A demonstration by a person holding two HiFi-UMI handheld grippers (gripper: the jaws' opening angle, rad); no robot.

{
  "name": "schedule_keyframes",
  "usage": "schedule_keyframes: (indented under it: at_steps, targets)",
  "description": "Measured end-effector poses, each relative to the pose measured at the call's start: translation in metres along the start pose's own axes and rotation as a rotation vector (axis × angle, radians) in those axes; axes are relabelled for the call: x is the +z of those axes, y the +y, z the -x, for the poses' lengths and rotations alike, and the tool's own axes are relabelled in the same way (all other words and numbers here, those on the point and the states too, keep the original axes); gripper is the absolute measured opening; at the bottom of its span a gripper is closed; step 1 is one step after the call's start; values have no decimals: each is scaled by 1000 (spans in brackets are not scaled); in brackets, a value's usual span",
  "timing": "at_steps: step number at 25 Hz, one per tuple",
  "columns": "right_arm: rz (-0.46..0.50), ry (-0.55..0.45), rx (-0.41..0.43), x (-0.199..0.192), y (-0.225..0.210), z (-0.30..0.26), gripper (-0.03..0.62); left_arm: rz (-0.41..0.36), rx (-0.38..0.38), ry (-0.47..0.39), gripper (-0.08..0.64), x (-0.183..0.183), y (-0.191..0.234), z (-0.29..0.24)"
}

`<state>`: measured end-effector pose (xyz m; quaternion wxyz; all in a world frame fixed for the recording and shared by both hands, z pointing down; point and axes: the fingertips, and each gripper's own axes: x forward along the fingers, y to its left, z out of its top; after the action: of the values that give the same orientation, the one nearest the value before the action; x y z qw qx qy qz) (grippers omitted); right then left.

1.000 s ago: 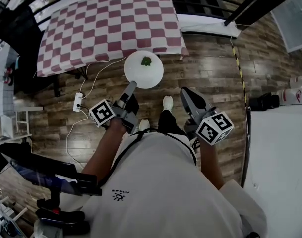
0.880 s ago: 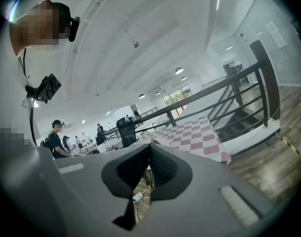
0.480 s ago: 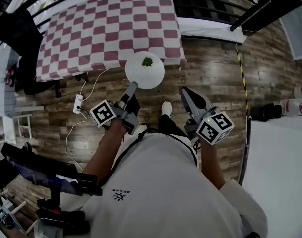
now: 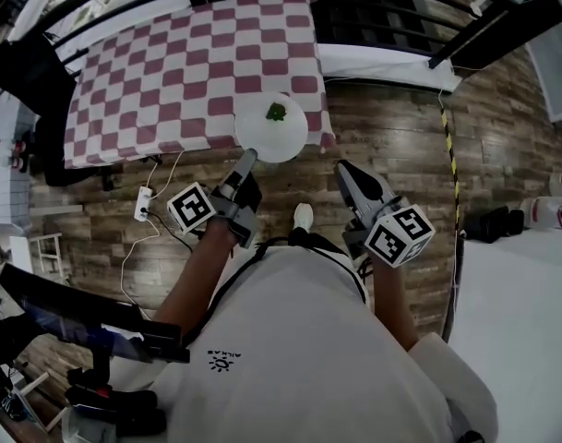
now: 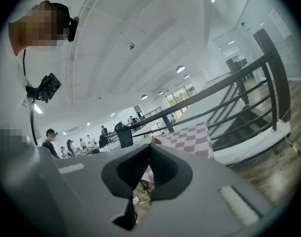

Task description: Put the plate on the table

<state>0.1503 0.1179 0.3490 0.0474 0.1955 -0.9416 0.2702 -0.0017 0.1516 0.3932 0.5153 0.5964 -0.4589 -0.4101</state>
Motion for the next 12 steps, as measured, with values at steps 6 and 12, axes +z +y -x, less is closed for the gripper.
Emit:
schedule_keyframes:
  at_steps: [6,12]
  targets:
    - [13,8,27,26,-38,-5,9,-13,2,-26,25,-1,-3,-40]
    - [16,27,57,38,-71,-5,9,-25,14,-51,25,-10,0,-68]
